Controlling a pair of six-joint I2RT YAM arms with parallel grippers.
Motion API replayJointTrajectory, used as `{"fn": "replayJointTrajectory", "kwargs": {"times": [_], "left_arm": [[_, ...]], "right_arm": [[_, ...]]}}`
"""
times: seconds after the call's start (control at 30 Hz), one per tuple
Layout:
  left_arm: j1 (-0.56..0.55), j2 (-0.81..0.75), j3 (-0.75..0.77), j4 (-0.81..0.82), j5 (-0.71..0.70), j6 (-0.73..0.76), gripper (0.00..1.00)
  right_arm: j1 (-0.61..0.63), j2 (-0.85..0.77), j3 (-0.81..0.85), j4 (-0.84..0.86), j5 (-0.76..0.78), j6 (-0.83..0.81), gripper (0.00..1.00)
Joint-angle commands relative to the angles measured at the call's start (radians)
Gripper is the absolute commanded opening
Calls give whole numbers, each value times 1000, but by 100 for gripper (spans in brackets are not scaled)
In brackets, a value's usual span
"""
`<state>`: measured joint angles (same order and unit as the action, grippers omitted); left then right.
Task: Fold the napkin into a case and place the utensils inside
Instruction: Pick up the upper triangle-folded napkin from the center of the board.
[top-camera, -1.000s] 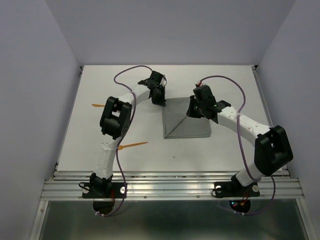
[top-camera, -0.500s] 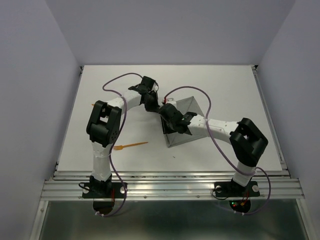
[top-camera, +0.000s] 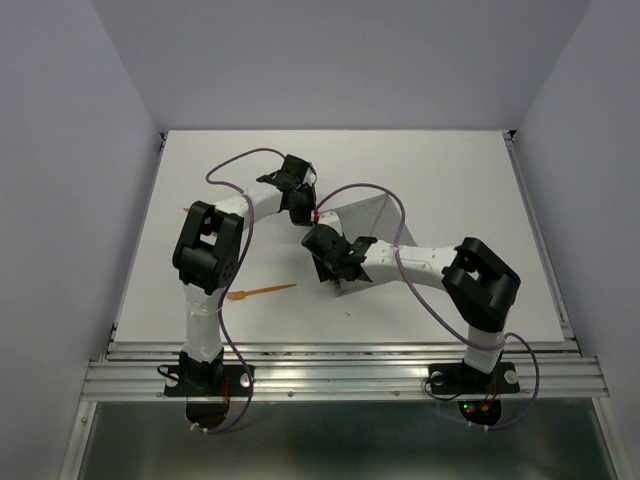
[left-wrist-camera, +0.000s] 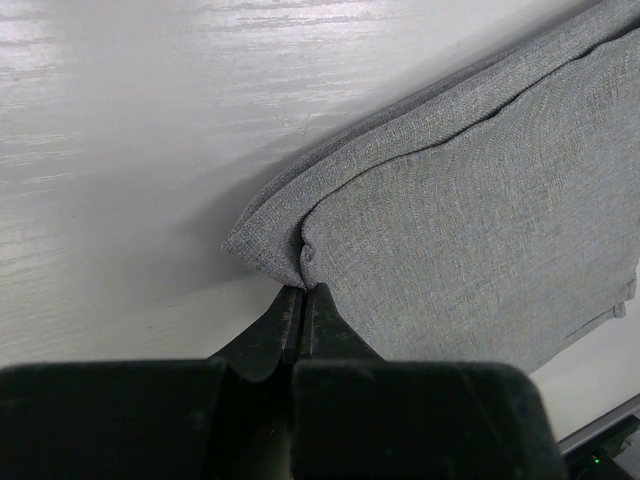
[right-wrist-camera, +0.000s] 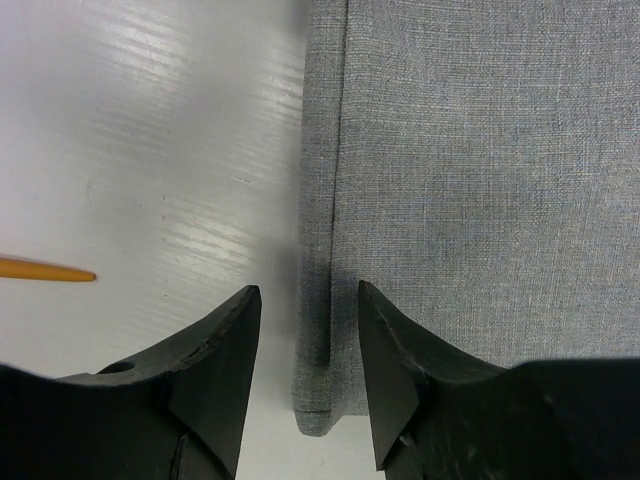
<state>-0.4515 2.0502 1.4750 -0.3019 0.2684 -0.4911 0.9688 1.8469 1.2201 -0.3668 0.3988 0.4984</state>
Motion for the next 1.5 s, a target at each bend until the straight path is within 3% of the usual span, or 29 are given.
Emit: {"fn": "replayJointTrajectory", "kwargs": {"times": [0.0,0.37,0.8,0.93,0.97,1.3,1.4,1.47], "left_arm": [[-1,-28,-13,21,22,3,0],[-1,-24,-28,29,25,8,0],[-1,-16,-27,26,22,13,0],[0,-18,-25,21,18,19,0],[0,-18,-27,21,17,19,0],[0,-30,-42,27,17,16,0],[0,-36,-48,29,17,16,0],[0,-36,-50,30,17,16,0]], "right_arm": [[38,6,12,0,87,-9,49],[56,28,1,-7,123,-7,50],[107,115,22,-70,278,23,49],[107,106,-8,-58,281,51,37],[107,103,-22,-44,284,55,30],[107,98,-31,-35,301,60,22],[107,68,-39,-27,299,57,12],[107,60,-41,-29,299,52,13]]}}
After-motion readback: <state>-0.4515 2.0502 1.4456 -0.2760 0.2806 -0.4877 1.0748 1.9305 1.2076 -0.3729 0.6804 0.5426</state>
